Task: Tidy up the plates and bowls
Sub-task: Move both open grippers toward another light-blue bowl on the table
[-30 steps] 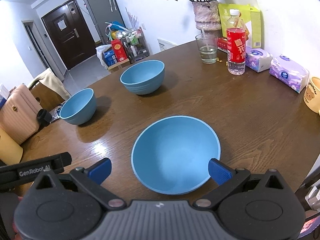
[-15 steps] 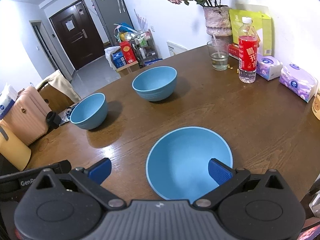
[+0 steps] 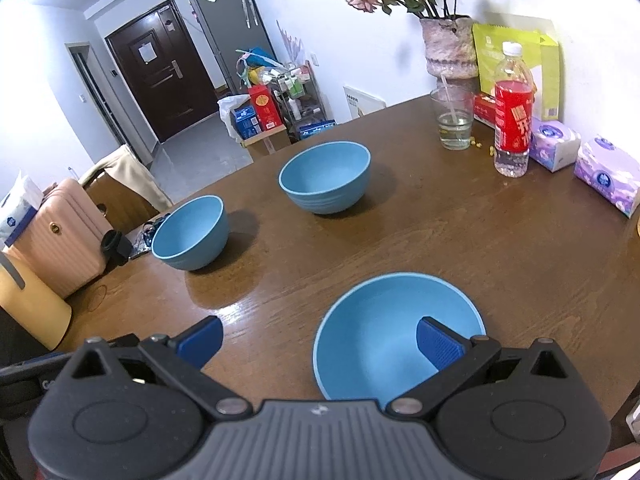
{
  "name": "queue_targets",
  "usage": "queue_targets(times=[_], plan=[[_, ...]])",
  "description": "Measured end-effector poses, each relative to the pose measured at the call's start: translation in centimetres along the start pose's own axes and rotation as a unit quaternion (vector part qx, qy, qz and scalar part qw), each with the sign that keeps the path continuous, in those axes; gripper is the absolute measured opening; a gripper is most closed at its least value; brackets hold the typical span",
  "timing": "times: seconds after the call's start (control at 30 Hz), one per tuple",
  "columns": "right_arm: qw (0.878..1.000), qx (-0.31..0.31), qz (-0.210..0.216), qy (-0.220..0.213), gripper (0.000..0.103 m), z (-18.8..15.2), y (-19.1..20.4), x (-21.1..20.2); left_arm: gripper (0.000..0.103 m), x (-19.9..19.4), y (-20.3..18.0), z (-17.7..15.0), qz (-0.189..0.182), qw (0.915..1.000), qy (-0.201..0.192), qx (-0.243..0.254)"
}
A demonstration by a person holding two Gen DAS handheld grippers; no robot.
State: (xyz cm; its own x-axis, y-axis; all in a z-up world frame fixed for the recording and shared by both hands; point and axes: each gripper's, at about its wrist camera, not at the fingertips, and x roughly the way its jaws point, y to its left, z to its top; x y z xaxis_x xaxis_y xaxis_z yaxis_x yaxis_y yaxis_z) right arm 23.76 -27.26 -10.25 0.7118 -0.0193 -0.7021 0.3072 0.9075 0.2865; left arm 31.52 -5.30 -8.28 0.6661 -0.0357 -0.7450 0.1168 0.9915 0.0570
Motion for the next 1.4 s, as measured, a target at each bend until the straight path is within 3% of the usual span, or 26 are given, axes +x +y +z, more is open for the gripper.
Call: queue_targets(times=[0.63, 1.4], plan=[[1.000, -0.008, 0.001, 0.003, 0.103, 3.1, 3.8, 2.8, 0.103, 2.3, 3.1, 4.3, 0.000, 0.9997, -0.004, -0.026], [1.000, 0.009, -0.014, 0.018, 0.103, 7.1, 7.9, 8.5, 0.103, 8.8, 5.3, 11.0, -0.011, 0.9998, 0.011, -0.015]])
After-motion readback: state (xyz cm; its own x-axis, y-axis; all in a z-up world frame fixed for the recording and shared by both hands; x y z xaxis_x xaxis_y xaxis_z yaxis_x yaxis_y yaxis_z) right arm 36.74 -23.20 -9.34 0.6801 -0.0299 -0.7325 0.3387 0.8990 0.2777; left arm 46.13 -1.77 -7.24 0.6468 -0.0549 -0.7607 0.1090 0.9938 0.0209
